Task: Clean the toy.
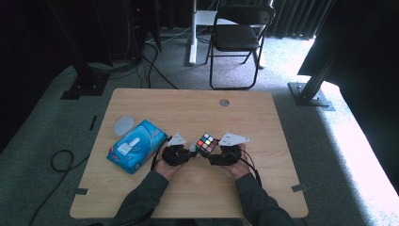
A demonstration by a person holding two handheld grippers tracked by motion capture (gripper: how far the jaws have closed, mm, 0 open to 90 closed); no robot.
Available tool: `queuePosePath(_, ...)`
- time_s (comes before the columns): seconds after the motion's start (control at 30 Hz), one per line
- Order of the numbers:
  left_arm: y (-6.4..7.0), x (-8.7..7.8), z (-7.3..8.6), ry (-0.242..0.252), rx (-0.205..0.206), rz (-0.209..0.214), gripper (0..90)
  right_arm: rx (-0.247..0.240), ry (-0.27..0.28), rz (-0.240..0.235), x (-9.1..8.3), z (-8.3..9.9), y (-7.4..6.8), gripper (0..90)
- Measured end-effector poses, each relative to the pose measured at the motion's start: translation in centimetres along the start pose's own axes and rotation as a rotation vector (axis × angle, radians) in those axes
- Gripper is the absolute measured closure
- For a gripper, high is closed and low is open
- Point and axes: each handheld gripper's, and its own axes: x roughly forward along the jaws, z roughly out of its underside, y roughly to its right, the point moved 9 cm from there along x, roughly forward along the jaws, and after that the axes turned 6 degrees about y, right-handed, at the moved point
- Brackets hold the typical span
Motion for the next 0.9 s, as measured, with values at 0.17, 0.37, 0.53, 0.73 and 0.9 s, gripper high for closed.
queuePosePath(0.17, 0.2, 0.4, 0.1, -0.002, -0.001, 0.010, 85.0, -0.006, 0.002, -0.005, 0.1, -0.1, -0.2, 33.8)
queuePosePath(0.37, 0.8, 0.8, -0.1, 0.001, 0.007, 0.025, 85.0, -0.008, 0.006, -0.012, 0.1, -0.2, -0.4, 33.8)
queuePosePath(0.53, 1.0, 0.9, -0.2, 0.006, 0.007, 0.035, 85.0, -0.001, 0.010, -0.015, 0.0, -0.3, -0.5, 33.8)
queuePosePath(0.73, 1.3, 1.0, -0.1, 0.003, 0.012, 0.048, 85.0, -0.002, 0.013, -0.015, 0.0, -0.4, -0.4, 33.7)
queuePosePath(0.9, 2.0, 1.2, -0.1, 0.002, 0.024, 0.069, 84.9, -0.002, 0.017, -0.014, 0.0, -0.4, -0.4, 33.8)
